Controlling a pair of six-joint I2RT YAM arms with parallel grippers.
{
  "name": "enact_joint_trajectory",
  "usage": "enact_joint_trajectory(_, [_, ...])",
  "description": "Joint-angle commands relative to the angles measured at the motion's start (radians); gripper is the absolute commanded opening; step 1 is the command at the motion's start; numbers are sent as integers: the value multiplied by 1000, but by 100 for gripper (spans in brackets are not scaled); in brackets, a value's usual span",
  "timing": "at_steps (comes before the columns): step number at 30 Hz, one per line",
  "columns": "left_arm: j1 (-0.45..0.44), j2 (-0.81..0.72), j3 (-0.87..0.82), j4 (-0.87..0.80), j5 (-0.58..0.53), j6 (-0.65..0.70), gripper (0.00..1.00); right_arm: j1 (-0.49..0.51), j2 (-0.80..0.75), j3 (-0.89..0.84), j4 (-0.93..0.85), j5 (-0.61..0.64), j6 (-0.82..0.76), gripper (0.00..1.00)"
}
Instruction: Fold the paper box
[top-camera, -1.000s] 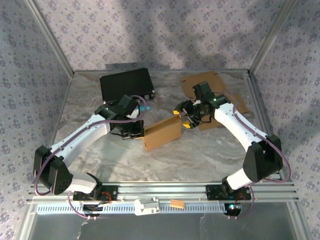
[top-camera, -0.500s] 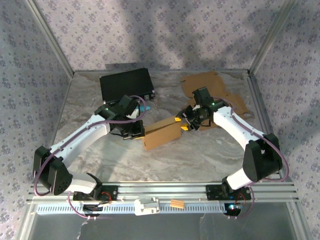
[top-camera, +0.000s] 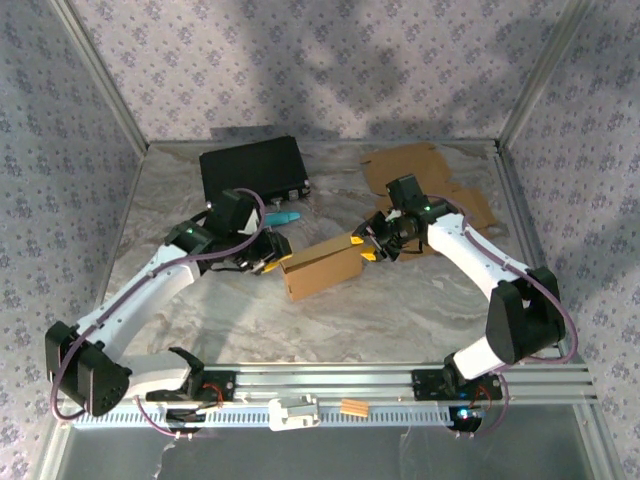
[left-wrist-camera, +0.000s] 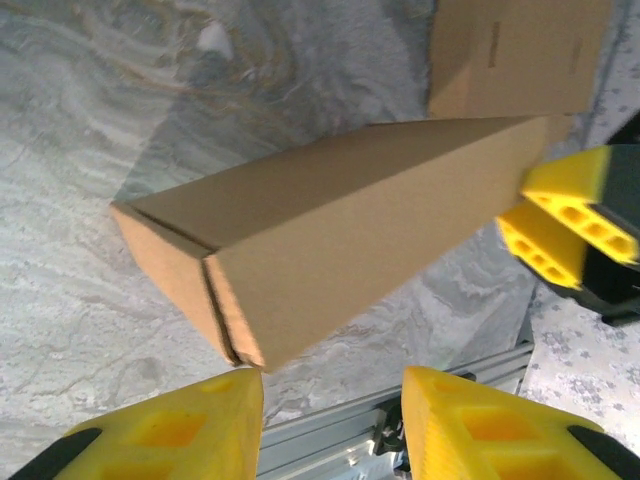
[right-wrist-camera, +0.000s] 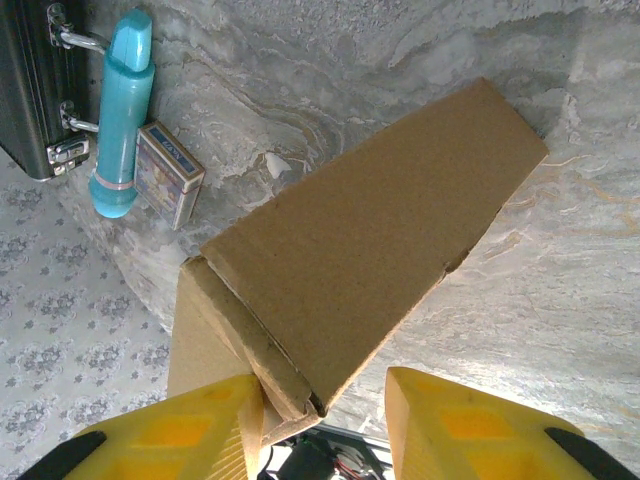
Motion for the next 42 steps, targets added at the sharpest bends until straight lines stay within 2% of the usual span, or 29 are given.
enact_joint_trajectory(1, [15, 11, -20, 14, 18, -36, 40, -4, 39, -35, -111, 67, -13, 37])
enact_joint_trajectory(3, [14, 21, -24, -23, -1, -15, 40, -4, 39, -34, -111, 67, -13, 37])
enact_joint_trajectory(9, [17, 20, -91, 50, 11, -44, 39, -5, 38, -34, -120, 66, -20, 37])
enact_joint_trajectory(13, [14, 13, -132, 50, 4, -47, 31, -7, 38, -38, -122, 70, -22, 37])
enact_joint_trajectory(20, [4, 6, -217, 50, -13, -11, 26, -11, 37, -44, -142, 78, -31, 36])
enact_joint_trajectory(25, [-9, -5, -261, 50, -28, -10, 17, -15, 30, -52, -157, 87, -29, 36])
enact_joint_trajectory(35, [-26, -24, -228, 29, -42, 22, 17, -33, 21, -47, -171, 65, -72, 31])
enact_joint_trajectory(39, [-86, 4, -168, -9, -53, 78, 19, -50, -9, -35, -211, 54, -152, 28])
enact_joint_trajectory(42, [-155, 28, -129, -74, -92, 127, 22, -74, -46, -68, -272, 40, -226, 30])
